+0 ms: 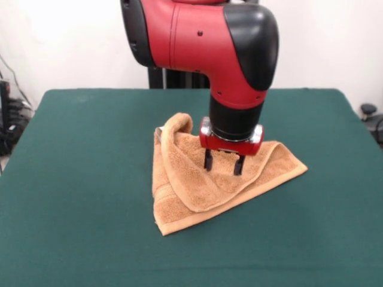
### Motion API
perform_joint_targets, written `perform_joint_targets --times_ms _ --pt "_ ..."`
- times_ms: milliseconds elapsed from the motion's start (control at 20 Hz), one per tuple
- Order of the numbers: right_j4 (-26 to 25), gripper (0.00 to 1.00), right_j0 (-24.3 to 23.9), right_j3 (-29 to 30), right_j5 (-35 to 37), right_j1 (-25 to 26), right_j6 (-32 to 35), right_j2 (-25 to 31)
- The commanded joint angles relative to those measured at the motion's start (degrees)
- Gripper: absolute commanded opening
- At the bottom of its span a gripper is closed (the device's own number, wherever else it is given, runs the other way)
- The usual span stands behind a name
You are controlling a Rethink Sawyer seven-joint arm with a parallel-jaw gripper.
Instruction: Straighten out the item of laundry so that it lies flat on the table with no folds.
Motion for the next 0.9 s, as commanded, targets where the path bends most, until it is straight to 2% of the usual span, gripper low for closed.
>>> perform_joint_targets --times_ms 50,200,450,500,900 --pt "-1.97 1.00 -0.35 -3.08 3.46 -1.26 -2.70 6.58" --pt "-2.33 1.00 -0.55 -2.84 1.65 -0.56 -2.43 6.61" --pt "-2.77 1.00 -0.42 -3.15 3.06 -0.80 -3.15 6.64" --pt "-2.88 0.00 -0.59 -2.83 2.39 -0.82 -3.20 6.91" --pt "-3.34 0.00 -0.15 -1.00 -2.49 -0.62 -1.21 6.56"
